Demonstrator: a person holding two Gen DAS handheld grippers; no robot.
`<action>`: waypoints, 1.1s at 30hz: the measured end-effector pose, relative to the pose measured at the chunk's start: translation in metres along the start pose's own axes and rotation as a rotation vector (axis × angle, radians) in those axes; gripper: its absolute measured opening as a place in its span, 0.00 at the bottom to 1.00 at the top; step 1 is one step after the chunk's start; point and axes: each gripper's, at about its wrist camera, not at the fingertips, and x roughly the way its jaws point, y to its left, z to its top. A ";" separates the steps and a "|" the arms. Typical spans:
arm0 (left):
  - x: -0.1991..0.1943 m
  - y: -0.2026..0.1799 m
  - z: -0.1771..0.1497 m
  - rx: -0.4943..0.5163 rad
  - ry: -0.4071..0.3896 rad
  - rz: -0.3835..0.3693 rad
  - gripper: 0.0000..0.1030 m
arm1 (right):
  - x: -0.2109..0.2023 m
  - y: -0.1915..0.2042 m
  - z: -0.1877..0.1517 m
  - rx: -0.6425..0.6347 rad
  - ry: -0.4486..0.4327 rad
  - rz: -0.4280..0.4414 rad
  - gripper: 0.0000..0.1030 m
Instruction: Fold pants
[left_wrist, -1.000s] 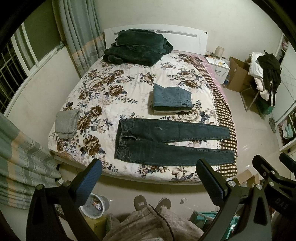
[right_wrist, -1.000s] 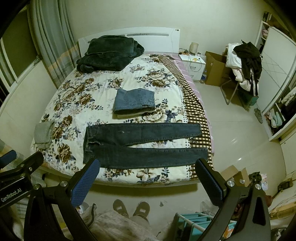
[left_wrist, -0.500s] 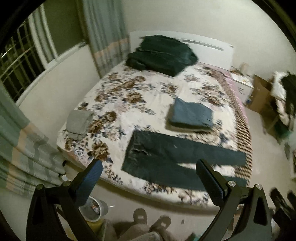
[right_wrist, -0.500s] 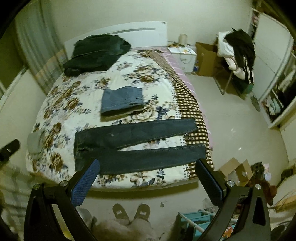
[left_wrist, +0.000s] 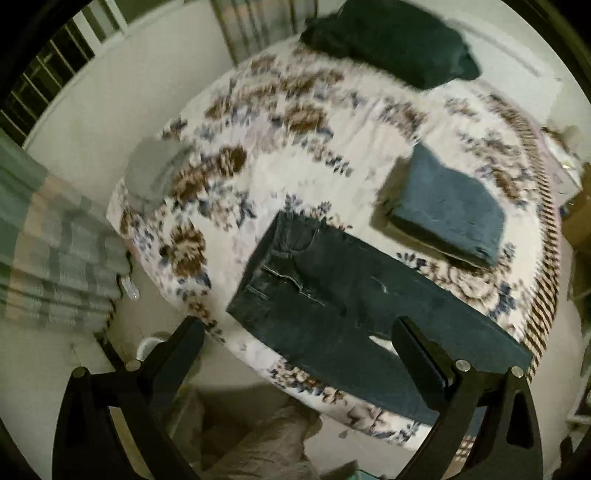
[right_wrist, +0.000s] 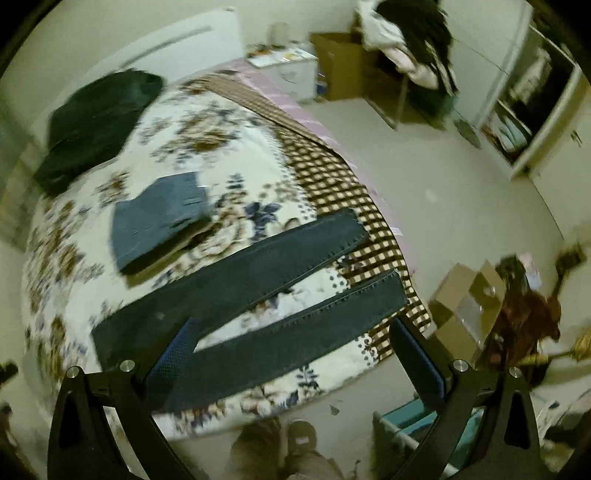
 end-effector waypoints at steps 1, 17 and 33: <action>0.022 -0.008 0.011 -0.017 0.031 0.004 1.00 | 0.026 0.002 0.013 0.027 0.016 -0.018 1.00; 0.324 -0.081 0.124 -0.251 0.302 0.154 1.00 | 0.400 0.003 0.110 0.388 0.274 -0.176 1.00; 0.424 -0.091 0.126 -0.257 0.376 0.205 0.73 | 0.544 -0.023 0.137 0.471 0.382 -0.274 1.00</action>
